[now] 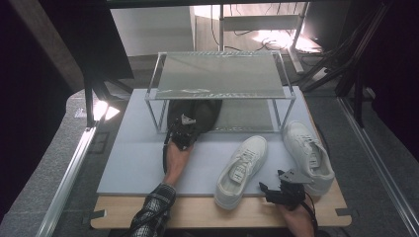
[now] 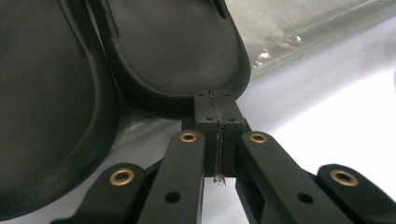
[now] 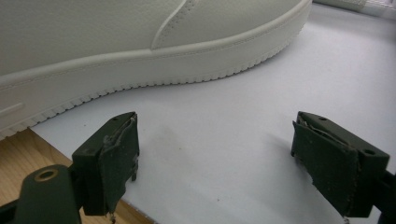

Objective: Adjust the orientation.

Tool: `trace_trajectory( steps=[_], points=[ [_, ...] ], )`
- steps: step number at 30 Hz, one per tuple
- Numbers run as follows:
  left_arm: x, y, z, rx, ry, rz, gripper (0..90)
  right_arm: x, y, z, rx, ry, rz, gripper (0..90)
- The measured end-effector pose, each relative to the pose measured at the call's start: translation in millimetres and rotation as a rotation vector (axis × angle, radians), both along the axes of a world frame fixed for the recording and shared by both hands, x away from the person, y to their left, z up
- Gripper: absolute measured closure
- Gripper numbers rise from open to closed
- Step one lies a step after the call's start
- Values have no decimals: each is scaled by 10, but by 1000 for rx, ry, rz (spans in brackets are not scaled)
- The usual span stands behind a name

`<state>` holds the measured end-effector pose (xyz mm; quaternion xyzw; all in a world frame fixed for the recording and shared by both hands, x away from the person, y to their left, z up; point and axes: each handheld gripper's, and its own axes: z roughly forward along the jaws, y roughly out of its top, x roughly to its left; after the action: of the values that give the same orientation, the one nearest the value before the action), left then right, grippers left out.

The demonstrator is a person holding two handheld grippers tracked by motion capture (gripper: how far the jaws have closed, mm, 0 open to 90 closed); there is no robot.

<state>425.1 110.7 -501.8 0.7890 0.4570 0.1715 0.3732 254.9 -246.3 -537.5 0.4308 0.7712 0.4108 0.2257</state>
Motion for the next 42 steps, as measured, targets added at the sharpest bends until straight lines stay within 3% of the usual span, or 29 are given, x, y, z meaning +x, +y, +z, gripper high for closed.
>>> trace_trajectory(
  steps=[8, 13, 19, 33, 42],
  points=[
    [-88, 7, 78, -35, -18, -36, 876, 0, 0, 0, 0, 0, 0, 153],
    [-196, 2, 111, -62, -27, -62, 803, 0, -1, 1, -2, 1, 0, 153],
    [-291, 21, 157, -55, -43, -84, 709, -2, 0, 2, -2, 3, -2, 154],
    [-610, 203, 223, -64, -82, -74, 461, -1, 1, 2, -5, 2, -1, 154],
    [-833, 377, 189, -62, -82, -61, 307, -1, 0, 3, -4, 0, -2, 158]
  ],
)
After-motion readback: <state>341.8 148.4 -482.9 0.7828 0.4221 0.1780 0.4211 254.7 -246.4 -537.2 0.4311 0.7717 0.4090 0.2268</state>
